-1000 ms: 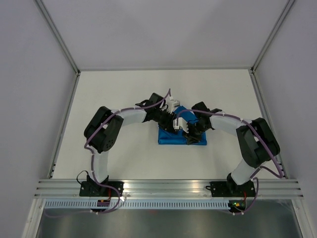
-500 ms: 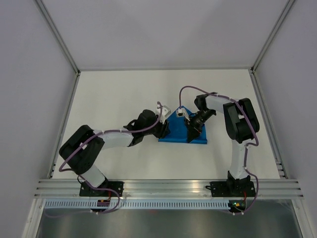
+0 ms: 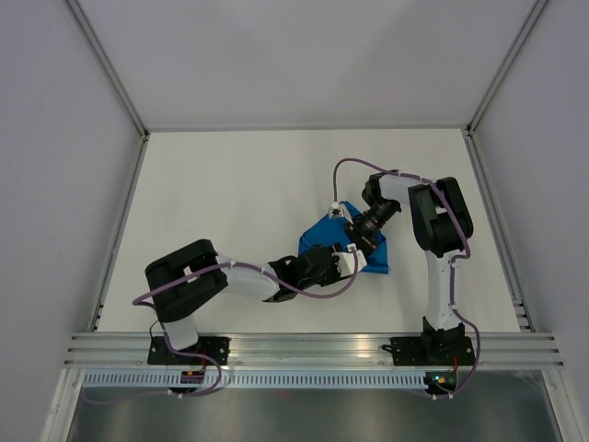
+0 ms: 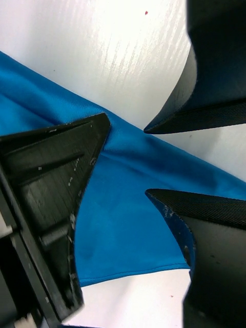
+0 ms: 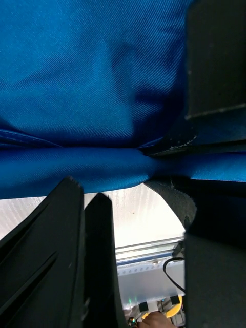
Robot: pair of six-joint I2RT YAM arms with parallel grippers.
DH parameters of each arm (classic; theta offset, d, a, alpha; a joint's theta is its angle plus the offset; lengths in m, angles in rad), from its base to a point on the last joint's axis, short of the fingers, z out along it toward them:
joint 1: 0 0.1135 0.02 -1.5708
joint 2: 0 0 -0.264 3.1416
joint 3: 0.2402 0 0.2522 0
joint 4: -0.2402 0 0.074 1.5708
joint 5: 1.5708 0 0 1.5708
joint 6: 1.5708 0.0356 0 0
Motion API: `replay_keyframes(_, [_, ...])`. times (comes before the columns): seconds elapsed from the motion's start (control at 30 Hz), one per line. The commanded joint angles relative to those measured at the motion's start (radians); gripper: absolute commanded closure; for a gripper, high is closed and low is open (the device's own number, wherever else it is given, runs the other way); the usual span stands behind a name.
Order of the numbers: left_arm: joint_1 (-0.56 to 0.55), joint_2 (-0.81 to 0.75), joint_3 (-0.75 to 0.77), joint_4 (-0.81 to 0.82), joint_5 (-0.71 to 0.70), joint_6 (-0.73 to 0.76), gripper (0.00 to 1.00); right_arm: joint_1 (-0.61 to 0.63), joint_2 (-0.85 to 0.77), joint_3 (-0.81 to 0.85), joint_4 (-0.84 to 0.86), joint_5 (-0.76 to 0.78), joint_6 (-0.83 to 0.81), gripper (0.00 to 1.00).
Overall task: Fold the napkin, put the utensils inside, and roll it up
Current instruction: Roll the napkin with the utensil
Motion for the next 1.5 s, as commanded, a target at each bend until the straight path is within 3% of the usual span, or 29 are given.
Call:
replay_keyframes(0.0, [-0.021,0.051,0.048,0.062,-0.054,0.152,0.47,-0.002,0.062,0.002,0.094,0.133,-0.051,0.87])
replay_keyframes(0.43, [-0.027,0.125,0.094,-0.004,0.063,0.168,0.50,-0.005,0.091,0.028,0.089,0.133,-0.031,0.88])
replay_keyframes(0.6, [-0.019,0.162,0.117,-0.071,0.124,0.122,0.63,-0.006,0.088,0.040,0.084,0.125,-0.030,0.88])
replay_keyframes(0.77, [-0.010,0.197,0.143,-0.126,0.160,0.070,0.93,-0.006,0.088,0.055,0.069,0.112,-0.031,0.85])
replay_keyframes(0.87, [0.005,0.205,0.158,-0.179,0.236,0.038,0.98,-0.008,0.070,0.055,0.066,0.102,-0.021,0.76])
replay_keyframes(0.97, [0.041,0.211,0.181,-0.240,0.334,-0.020,0.98,-0.014,0.027,0.055,0.063,0.076,-0.008,0.54])
replay_keyframes(1.07, [0.082,0.234,0.221,-0.326,0.416,-0.065,0.98,-0.032,-0.041,0.049,0.061,0.041,0.002,0.45])
replay_keyframes(1.47, [0.248,0.305,0.294,-0.425,0.765,-0.234,0.98,-0.167,-0.380,-0.109,0.435,0.039,0.317,0.38])
